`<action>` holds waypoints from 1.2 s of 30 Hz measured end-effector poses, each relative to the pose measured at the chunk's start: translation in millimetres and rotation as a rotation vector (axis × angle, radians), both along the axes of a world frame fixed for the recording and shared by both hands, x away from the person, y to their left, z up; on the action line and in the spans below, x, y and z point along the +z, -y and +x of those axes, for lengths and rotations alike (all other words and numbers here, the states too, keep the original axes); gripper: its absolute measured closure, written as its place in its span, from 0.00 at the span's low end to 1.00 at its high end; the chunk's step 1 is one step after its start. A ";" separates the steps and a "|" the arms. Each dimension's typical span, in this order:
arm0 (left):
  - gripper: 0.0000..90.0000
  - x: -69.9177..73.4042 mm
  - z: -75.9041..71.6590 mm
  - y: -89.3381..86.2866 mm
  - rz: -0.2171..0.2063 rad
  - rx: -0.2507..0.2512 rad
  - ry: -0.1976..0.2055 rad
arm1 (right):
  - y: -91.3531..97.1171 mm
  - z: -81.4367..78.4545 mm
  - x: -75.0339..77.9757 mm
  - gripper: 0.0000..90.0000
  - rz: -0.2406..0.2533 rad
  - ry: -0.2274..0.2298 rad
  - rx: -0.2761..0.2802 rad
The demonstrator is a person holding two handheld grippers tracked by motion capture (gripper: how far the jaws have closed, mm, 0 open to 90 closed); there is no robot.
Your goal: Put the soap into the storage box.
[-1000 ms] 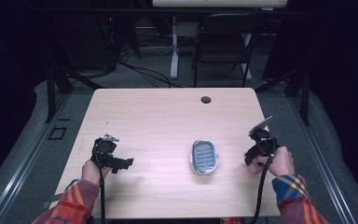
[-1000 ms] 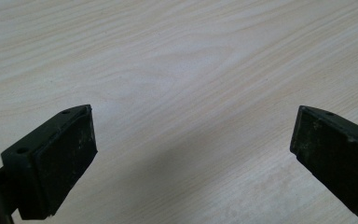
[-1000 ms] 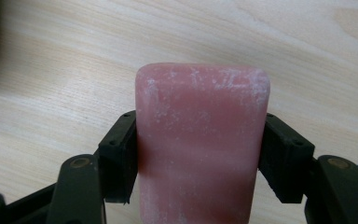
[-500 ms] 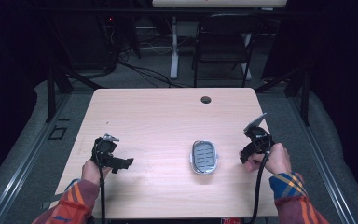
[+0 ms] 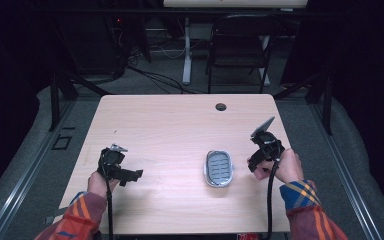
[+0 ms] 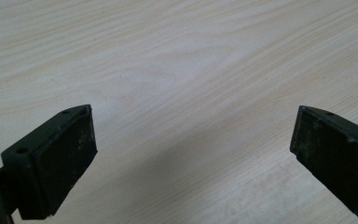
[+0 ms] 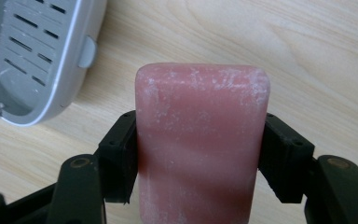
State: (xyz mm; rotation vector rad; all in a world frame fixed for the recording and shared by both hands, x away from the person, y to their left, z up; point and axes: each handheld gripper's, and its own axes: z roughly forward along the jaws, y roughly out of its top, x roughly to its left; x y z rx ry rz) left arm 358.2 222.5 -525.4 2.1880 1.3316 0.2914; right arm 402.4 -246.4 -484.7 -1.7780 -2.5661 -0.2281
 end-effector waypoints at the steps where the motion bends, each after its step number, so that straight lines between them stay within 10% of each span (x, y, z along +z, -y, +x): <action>1: 0.00 0.1 0.0 -0.1 0.001 0.000 0.000 | -2.2 0.0 -0.6 0.41 0.012 0.006 -0.003; 36: 0.00 -1.0 0.9 1.3 0.000 -0.003 0.002 | -41.9 12.7 17.9 0.41 -0.039 -0.029 0.097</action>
